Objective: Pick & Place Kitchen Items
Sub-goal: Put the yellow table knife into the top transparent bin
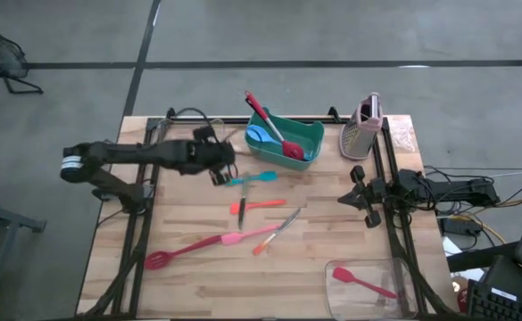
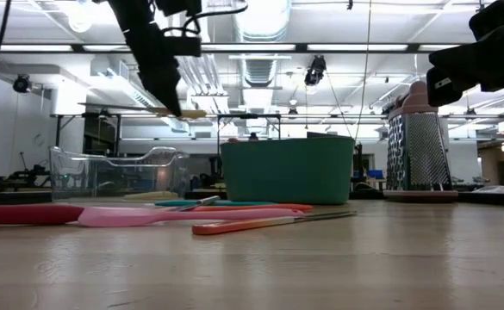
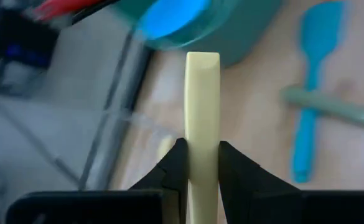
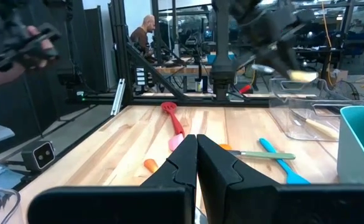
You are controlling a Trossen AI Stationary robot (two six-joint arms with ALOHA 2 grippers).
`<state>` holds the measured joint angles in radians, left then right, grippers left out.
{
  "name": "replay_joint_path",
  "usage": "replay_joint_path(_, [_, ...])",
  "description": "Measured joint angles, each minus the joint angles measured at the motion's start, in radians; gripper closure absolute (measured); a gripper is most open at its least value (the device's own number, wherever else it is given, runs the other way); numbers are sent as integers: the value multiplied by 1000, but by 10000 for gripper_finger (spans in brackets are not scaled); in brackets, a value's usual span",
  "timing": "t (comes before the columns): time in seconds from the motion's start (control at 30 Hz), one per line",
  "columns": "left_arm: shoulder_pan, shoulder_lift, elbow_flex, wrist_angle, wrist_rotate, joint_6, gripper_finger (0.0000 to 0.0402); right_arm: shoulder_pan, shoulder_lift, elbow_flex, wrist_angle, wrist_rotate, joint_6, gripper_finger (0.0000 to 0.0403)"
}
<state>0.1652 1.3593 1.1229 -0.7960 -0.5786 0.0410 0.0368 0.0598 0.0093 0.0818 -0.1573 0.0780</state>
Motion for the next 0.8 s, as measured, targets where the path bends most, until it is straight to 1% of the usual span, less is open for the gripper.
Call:
replay_joint_path(0.1, [82, -32, -15, -36, -27, -9, 340, 0, 1, 0, 0, 0, 0, 394])
replay_joint_path(0.27, [225, -55, -61, -29, -23, -57, 339, 0, 1, 0, 0, 0, 0, 394])
replay_joint_path(0.33, [269, -52, -87, 2, -17, -30, 338, 0, 1, 0, 0, 0, 0, 394])
replay_joint_path(0.4, [298, -49, -113, 45, 21, 12, 338, 0, 1, 0, 0, 0, 0, 394])
replay_joint_path(0.47, [321, -42, -134, 66, 65, 35, 338, 0, 1, 0, 0, 0, 0, 394])
replay_joint_path(0.63, [348, -34, -177, 102, 69, 34, 334, 0, 1, 0, 0, 0, 0, 394])
replay_joint_path(0.8, [347, -34, -194, 112, 74, -1, 305, 0, 1, 0, 0, 0, 0, 394])
